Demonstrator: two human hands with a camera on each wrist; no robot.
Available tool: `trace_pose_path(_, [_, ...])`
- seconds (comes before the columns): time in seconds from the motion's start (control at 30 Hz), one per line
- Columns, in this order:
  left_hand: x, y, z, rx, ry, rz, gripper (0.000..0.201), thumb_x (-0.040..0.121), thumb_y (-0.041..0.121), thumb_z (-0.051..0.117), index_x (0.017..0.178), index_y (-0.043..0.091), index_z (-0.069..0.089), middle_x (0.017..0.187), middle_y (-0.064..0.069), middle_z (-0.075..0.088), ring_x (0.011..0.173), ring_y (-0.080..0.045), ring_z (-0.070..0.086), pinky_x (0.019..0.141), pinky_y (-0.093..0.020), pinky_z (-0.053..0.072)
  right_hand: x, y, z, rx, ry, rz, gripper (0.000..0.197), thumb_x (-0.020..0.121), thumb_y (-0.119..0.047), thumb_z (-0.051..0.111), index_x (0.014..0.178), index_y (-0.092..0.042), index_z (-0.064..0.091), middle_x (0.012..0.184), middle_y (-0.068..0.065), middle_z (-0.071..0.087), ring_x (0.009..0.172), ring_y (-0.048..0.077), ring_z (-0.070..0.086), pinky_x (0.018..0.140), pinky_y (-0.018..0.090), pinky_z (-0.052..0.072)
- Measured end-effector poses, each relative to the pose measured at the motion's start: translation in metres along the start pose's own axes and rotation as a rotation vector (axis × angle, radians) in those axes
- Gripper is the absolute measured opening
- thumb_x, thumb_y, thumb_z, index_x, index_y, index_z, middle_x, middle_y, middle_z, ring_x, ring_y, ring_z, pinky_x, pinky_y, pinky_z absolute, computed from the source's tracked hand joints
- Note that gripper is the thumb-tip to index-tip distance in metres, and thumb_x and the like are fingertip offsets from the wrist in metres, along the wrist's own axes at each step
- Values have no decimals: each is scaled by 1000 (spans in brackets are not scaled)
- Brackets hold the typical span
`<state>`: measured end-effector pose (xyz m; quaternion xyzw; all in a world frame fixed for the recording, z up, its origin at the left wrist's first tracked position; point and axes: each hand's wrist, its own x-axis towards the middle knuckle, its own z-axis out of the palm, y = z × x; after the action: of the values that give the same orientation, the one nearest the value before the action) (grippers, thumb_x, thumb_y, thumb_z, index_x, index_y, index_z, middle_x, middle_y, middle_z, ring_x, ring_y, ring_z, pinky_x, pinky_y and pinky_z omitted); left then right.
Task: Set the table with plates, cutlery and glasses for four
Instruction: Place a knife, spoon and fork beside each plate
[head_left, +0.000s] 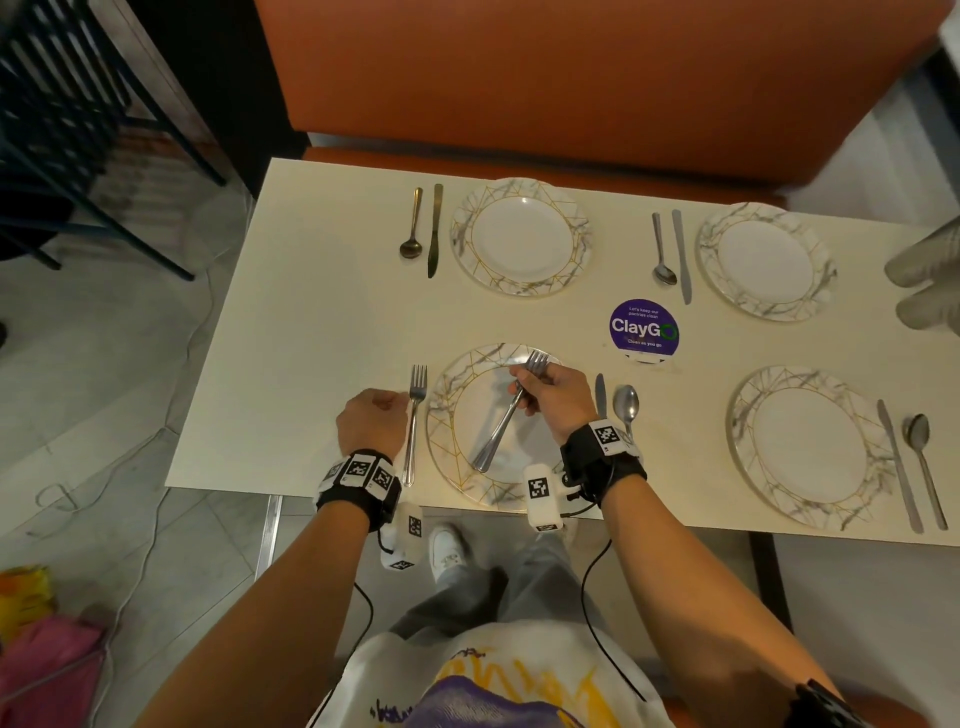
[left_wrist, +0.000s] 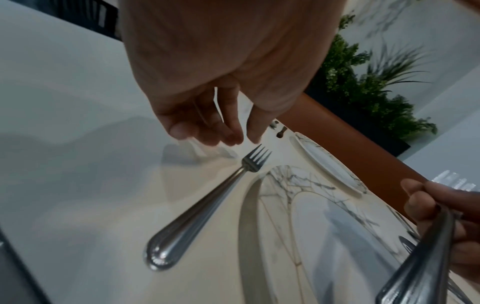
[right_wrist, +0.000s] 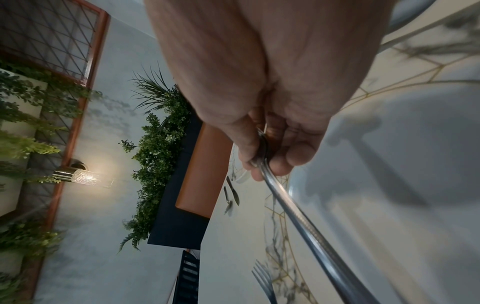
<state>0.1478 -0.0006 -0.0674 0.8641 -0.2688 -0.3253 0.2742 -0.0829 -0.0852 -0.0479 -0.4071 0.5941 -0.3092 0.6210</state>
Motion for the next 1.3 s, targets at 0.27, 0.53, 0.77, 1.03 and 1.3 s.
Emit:
trace_pose_path(0.27, [-40, 68, 37, -111, -241, 338, 10, 94, 32, 71, 97, 22, 72, 92, 10, 71, 83, -5, 65, 76, -19, 48, -11, -15, -28, -27, 35, -74, 7, 93, -14, 70, 92, -11, 76, 73, 7, 73, 56, 15, 56, 53, 27, 48])
trace_pose_path(0.53, [-85, 123, 104, -60, -634, 393, 34, 78, 45, 88, 99, 22, 76, 90, 6, 76, 84, -10, 72, 79, -30, 61, -5, -20, -93, 16, 164, -54, 16, 81, -22, 83, 70, -15, 75, 65, 11, 70, 56, 22, 60, 57, 33, 51])
trace_pose_path(0.77, [-121, 176, 168, -117, -688, 315, 9, 81, 28, 87, 88, 22, 84, 80, -6, 79, 73, -25, 72, 72, -35, 60, 4, -26, -187, 18, 149, -44, 24, 82, -30, 82, 82, -7, 75, 65, 6, 70, 54, 17, 59, 56, 33, 50])
trace_pose_path(1.03, [-162, 230, 251, -359, -776, 63, 22, 84, 18, 85, 102, 6, 81, 97, -18, 79, 85, -31, 77, 81, -44, 65, 23, -43, -301, 106, 6, -13, 11, 91, -17, 71, 95, -7, 75, 81, 9, 72, 65, 16, 62, 60, 26, 52])
trace_pose_path(1.3, [-189, 239, 303, -495, -693, -66, 21, 96, 16, 73, 113, 4, 78, 90, -6, 77, 82, -21, 69, 86, -48, 64, 54, -30, -358, -40, 20, 8, 10, 93, -6, 65, 92, -6, 75, 82, 12, 74, 63, 18, 62, 62, 30, 53])
